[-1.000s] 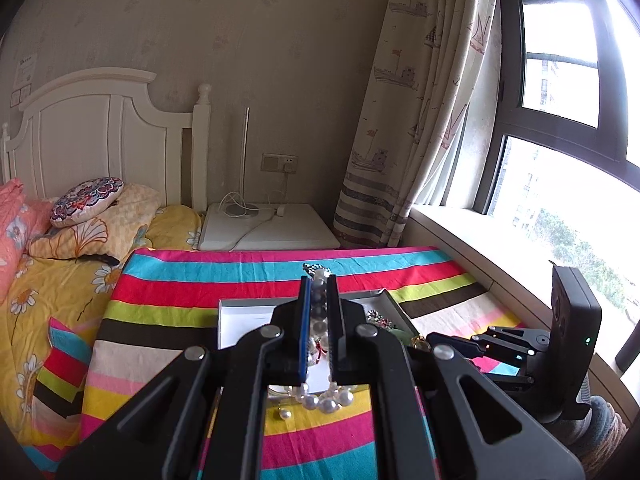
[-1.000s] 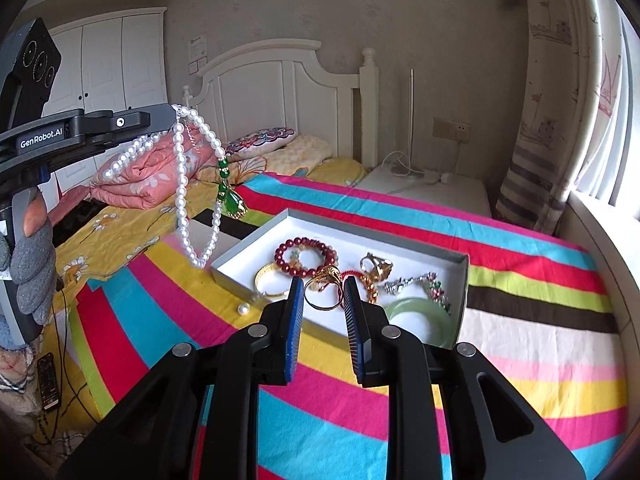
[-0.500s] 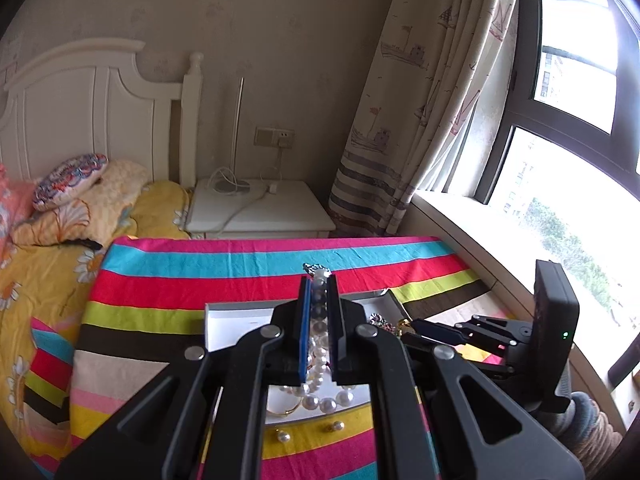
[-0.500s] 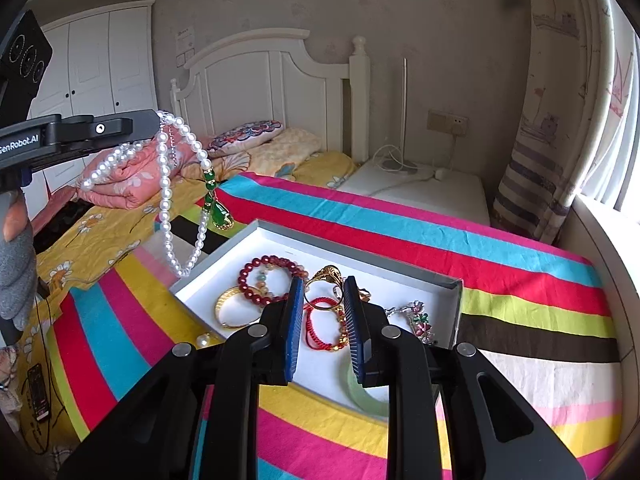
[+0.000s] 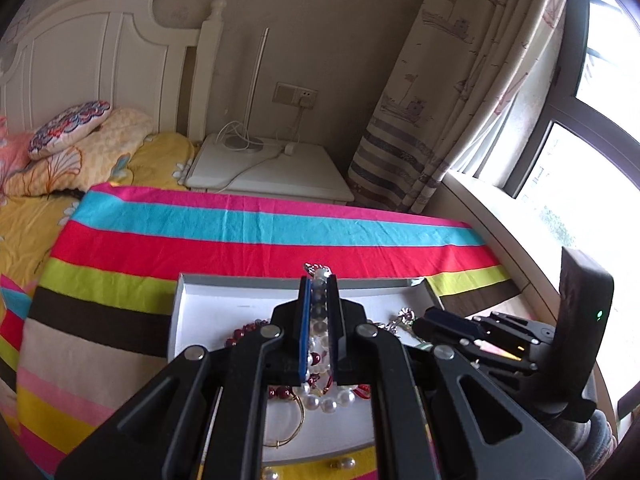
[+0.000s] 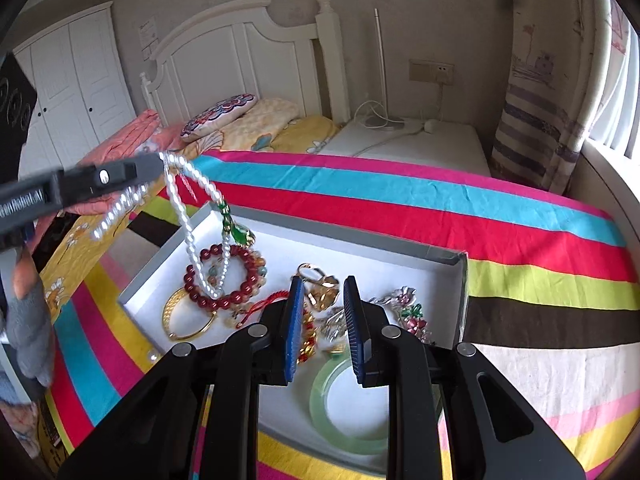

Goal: Organize jewelry
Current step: 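Open both tools to release the ring and pearl necklace in the tray, then lift both open tools away from the tray, then grasp one pearl earring with the right tool while the left tool grasps the other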

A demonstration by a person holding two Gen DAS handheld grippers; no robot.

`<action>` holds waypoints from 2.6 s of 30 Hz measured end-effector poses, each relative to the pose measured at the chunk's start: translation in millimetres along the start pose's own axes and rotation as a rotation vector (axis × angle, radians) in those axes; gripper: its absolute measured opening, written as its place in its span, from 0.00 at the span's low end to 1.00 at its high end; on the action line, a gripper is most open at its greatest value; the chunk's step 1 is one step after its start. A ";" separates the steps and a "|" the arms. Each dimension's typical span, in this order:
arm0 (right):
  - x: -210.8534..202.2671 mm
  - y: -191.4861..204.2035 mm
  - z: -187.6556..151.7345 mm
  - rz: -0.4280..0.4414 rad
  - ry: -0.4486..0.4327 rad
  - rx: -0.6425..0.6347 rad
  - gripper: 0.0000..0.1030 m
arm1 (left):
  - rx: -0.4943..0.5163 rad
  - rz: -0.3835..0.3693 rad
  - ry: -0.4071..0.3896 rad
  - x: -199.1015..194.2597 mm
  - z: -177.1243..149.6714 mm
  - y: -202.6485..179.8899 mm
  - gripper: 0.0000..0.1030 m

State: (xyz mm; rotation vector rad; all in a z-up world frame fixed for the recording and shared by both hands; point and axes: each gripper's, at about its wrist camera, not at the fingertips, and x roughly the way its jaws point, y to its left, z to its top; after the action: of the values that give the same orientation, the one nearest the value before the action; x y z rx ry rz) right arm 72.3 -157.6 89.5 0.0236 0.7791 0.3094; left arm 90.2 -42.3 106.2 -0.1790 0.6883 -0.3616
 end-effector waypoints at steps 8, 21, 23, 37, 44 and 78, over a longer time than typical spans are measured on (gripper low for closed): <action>19.6 -19.6 4.7 -0.039 0.038 0.100 0.45 | -0.069 0.001 -0.006 10.8 -27.0 11.0 0.66; 19.7 0.5 -2.0 -0.020 0.036 0.096 0.67 | -0.080 0.086 -0.024 -18.6 -42.4 40.1 0.87; 12.4 5.3 -2.0 -0.016 0.024 0.088 0.69 | -0.080 0.100 -0.033 -28.2 -44.2 42.4 0.91; -55.3 42.2 -51.6 0.043 -0.024 -0.066 0.81 | -0.181 0.131 -0.004 -85.0 -93.3 92.8 0.97; -72.3 32.3 -91.2 0.043 0.000 -0.041 0.82 | -0.188 0.159 0.056 -80.5 -127.6 100.7 0.97; 15.1 114.9 -79.8 0.085 0.210 -0.309 0.39 | -0.179 0.076 0.088 -71.6 -144.5 98.2 0.97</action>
State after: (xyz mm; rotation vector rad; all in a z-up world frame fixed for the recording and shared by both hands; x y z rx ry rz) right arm -3.6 -51.0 37.6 -0.2708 0.9323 0.5162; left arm -28.5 69.6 11.0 -0.3072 0.8129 -0.2358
